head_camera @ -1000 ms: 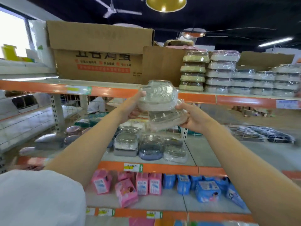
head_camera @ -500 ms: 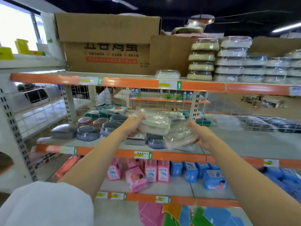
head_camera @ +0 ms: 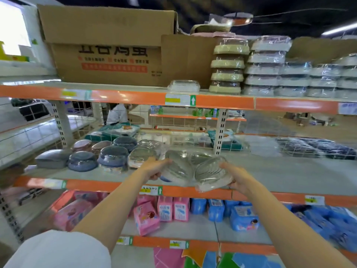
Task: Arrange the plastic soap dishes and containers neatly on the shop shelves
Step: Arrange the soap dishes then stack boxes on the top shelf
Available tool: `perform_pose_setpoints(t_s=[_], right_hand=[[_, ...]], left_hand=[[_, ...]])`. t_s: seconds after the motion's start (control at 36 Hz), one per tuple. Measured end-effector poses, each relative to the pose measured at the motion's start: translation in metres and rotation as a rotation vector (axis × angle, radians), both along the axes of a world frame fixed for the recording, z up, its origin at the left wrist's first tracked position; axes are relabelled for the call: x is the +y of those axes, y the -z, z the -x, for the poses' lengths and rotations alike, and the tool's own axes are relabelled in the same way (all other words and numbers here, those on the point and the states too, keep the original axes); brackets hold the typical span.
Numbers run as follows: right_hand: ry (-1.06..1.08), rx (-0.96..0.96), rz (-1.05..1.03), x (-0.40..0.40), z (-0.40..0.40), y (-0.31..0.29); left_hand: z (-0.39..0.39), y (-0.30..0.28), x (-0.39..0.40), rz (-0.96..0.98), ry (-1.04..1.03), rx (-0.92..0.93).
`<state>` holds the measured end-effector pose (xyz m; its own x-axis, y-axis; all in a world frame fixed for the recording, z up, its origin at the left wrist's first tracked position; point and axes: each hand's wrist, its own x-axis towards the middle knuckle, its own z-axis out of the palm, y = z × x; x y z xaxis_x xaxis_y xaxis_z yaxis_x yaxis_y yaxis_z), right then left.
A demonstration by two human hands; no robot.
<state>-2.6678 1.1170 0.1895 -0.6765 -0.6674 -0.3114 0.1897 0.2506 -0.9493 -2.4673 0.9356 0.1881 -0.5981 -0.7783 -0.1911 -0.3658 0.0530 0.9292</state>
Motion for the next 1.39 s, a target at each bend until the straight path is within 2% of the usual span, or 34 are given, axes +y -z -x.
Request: perform_pose_setpoints(t_s=[0.22, 0.44, 0.58, 0.69, 0.83, 1.06, 1.19, 1.28, 1.39], right_hand=[[0.003, -0.004, 0.033, -0.017, 0.057, 0.003], [0.014, -0.041, 0.117, -0.044, 0.088, 0.011], [-0.005, -0.006, 0.084, -0.067, 0.103, 0.023], [-0.04, -0.084, 0.165, -0.081, 0.102, 0.025], [0.008, -0.063, 0.215, -0.103, 0.107, 0.031], [0.133, -0.015, 0.069, -0.152, 0.132, 0.049], [0.157, 0.18, -0.124, -0.163, 0.137, 0.057], [0.128, 0.346, -0.268, -0.166, 0.141, 0.062], [0.105, 0.325, -0.305, -0.171, 0.146, 0.064]], left_hand=[[0.041, 0.006, -0.001, -0.034, -0.061, 0.013], [0.07, 0.007, -0.012, -0.051, -0.302, 0.104], [0.082, 0.011, -0.031, -0.107, -0.344, 0.065], [0.096, 0.015, -0.05, -0.128, -0.323, 0.1], [0.114, 0.017, -0.079, -0.103, -0.263, 0.091], [0.137, 0.038, -0.124, -0.058, -0.222, -0.049], [0.142, 0.051, -0.141, 0.014, -0.195, -0.228], [0.145, 0.055, -0.147, 0.11, -0.192, -0.269], [0.15, 0.061, -0.158, 0.179, -0.222, -0.329]])
